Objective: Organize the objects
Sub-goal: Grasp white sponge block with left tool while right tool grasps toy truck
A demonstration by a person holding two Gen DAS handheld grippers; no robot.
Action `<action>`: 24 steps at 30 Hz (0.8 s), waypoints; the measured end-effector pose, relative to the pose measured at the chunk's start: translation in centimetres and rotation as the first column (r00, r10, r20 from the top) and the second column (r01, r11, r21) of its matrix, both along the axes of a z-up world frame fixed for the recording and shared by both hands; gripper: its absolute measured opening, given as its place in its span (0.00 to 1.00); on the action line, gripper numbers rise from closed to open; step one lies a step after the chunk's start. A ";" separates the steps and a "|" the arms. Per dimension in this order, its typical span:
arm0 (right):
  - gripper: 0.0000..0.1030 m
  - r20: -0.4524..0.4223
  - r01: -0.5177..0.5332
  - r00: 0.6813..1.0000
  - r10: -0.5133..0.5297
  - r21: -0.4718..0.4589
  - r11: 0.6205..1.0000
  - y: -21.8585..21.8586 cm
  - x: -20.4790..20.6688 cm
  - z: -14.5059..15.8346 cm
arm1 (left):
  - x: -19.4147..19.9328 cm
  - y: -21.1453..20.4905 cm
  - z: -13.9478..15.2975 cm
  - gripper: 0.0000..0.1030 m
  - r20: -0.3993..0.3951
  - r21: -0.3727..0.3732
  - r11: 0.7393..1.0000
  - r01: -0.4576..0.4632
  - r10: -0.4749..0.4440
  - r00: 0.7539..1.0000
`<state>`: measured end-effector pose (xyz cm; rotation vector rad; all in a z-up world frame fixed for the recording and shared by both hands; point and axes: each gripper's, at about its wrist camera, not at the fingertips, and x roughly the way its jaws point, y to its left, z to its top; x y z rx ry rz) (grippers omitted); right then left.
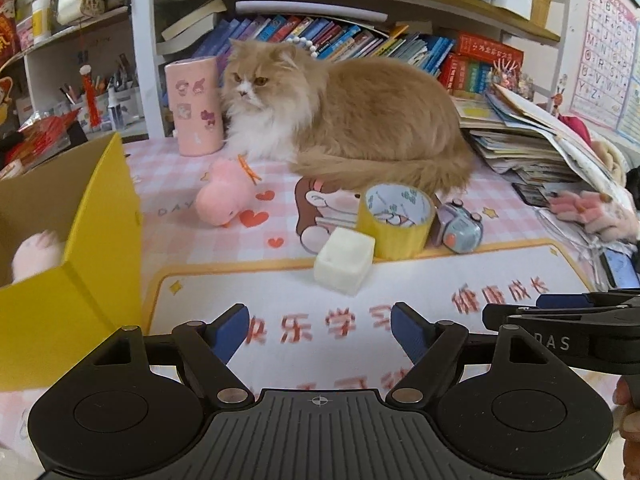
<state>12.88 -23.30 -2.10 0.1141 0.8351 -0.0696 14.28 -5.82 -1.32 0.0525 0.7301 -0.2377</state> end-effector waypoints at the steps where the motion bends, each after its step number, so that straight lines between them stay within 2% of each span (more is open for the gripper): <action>1: 0.52 0.003 -0.013 1.000 0.013 0.002 1.000 -0.3 0.6 -0.1 | 0.5 -0.3 -0.1 0.78 0.000 0.003 1.000 -0.003 0.003 1.000; 7: 0.61 0.013 -0.072 0.997 0.072 -0.022 0.997 -2.7 4.9 -0.7 | 4.5 -2.5 -1.4 0.78 -0.017 0.035 0.999 -0.014 0.015 1.000; 13: 0.72 -0.005 -0.142 0.990 0.142 -0.109 0.984 -4.2 9.4 -2.1 | 7.6 -4.5 -3.0 0.78 -0.034 0.089 0.996 -0.006 0.009 0.999; 21: 0.72 -0.010 -0.218 0.976 0.219 -0.132 0.967 -4.4 12.4 -3.2 | 9.8 -5.3 -4.4 0.77 -0.069 0.106 0.994 -0.004 0.011 0.998; 22: 0.72 -0.009 -0.222 0.975 0.223 -0.132 0.966 -4.3 12.6 -3.3 | 10.1 -5.4 -4.6 0.76 -0.072 0.113 0.994 0.000 0.008 0.997; 24: 0.70 -0.009 -0.227 0.974 0.228 -0.128 0.965 -4.1 13.3 -3.5 | 10.5 -5.7 -5.0 0.64 -0.080 0.124 0.992 0.007 0.003 0.997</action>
